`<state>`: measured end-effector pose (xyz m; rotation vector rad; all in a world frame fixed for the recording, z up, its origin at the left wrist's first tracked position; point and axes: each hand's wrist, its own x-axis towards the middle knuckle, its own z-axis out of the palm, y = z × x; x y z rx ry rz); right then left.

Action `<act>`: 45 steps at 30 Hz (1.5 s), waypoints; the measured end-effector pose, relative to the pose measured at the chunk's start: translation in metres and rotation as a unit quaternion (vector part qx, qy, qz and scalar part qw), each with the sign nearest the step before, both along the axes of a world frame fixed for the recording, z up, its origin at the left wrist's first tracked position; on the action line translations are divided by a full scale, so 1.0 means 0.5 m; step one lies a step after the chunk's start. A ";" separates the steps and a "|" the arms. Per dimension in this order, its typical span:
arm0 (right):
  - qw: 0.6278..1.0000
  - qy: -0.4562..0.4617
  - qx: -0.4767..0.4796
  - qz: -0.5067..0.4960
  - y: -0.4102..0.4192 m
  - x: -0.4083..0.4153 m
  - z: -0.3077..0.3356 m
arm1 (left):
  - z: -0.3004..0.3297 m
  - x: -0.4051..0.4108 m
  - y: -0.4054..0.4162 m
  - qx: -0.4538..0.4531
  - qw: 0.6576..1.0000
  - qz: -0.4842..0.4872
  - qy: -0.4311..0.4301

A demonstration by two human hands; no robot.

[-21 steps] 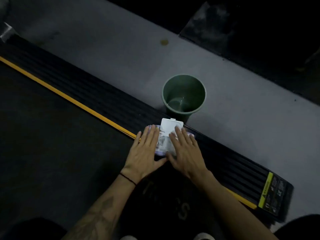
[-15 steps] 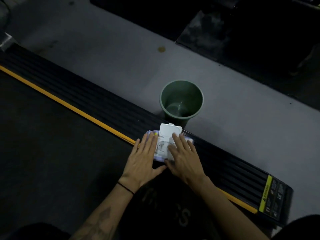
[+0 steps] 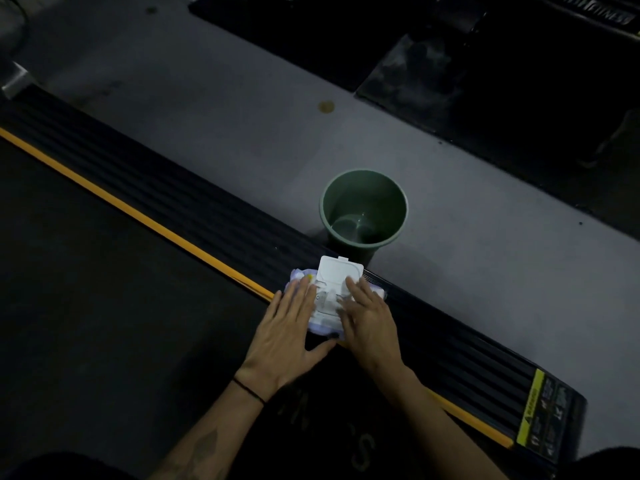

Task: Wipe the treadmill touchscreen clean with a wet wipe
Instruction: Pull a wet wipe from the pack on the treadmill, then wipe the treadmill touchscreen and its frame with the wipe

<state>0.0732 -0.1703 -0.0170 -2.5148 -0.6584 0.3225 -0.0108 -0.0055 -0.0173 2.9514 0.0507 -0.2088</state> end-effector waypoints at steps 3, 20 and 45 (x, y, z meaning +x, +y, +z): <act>0.950 0.170 0.182 -0.187 0.011 -0.007 0.030 | -0.003 0.001 0.003 -0.029 0.999 0.028 -0.001; 0.748 0.246 0.450 -0.422 -0.010 0.035 0.196 | 0.147 0.074 -0.006 -0.184 0.977 0.109 -0.025; 0.928 -0.197 0.312 -0.045 0.235 0.093 1.693 | 1.716 0.032 0.239 -0.077 0.971 0.114 -0.196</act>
